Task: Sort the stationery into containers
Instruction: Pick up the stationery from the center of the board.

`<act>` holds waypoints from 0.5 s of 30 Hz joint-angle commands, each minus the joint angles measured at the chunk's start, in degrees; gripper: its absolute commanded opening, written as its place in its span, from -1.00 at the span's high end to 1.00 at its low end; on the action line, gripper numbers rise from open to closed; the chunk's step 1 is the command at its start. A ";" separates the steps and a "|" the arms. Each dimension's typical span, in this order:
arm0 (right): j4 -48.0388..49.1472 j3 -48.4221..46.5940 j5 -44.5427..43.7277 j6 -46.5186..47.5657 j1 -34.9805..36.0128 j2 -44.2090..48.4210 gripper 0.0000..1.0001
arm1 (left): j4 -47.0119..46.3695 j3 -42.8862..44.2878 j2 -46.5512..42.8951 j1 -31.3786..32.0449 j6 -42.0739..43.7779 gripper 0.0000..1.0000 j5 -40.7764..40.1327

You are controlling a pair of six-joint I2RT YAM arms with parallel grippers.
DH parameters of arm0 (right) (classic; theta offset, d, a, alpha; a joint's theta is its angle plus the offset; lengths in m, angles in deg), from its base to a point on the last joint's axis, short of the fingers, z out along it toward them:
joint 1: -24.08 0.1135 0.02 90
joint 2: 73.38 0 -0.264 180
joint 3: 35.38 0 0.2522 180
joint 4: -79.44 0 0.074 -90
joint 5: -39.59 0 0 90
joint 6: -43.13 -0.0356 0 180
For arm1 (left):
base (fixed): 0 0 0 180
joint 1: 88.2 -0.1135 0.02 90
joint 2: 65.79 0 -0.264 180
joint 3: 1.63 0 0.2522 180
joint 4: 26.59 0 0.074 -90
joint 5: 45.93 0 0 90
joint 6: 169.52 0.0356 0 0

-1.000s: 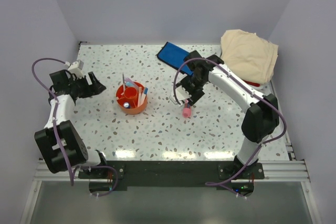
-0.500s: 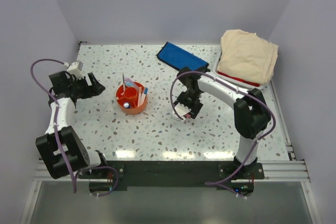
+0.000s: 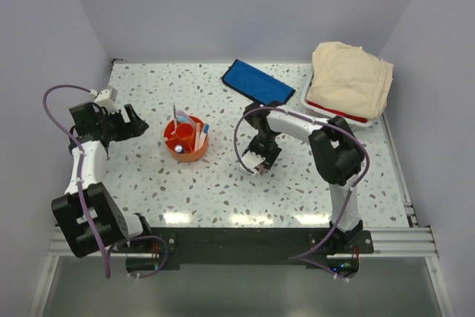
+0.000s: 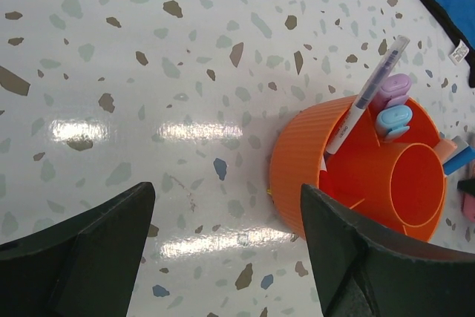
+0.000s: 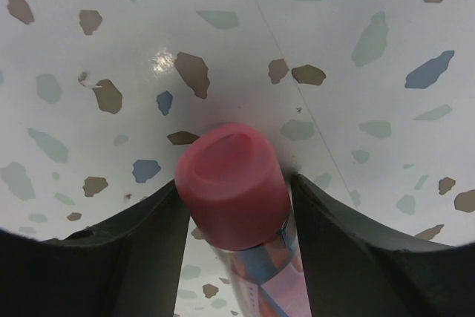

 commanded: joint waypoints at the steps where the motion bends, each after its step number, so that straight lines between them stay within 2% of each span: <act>1: 1.66 -2.65 -2.46 15.27 -0.01 -1.28 0.10 | -0.85 0.53 -0.13 -0.51 0.58 -0.68 0.03; 2: 1.75 -2.92 -2.54 14.74 -0.01 -1.55 0.43 | -0.85 0.53 -0.04 -0.60 0.50 -0.68 0.03; 4: 2.28 -2.75 -2.89 14.04 0.08 -0.94 0.72 | -1.03 0.61 0.31 -0.60 0.41 -0.68 0.21; 5: 2.63 -2.48 -2.90 13.51 -0.01 -0.59 0.97 | -1.03 0.70 0.40 -0.60 0.41 -0.68 0.47; 10: 0.17 -7.74 2.36 6.06 -0.01 2.84 1.00 | -0.85 1.05 2.06 -0.60 0.67 -0.68 1.17; 13: -1.32 -17.22 10.00 -7.72 0.08 3.55 1.00 | -1.72 -0.08 2.86 -0.60 -0.73 -0.68 2.93; 15: -1.07 -24.52 15.63 -21.68 -0.10 3.55 1.00 | -2.52 -0.79 3.21 -0.60 -2.22 -0.68 4.07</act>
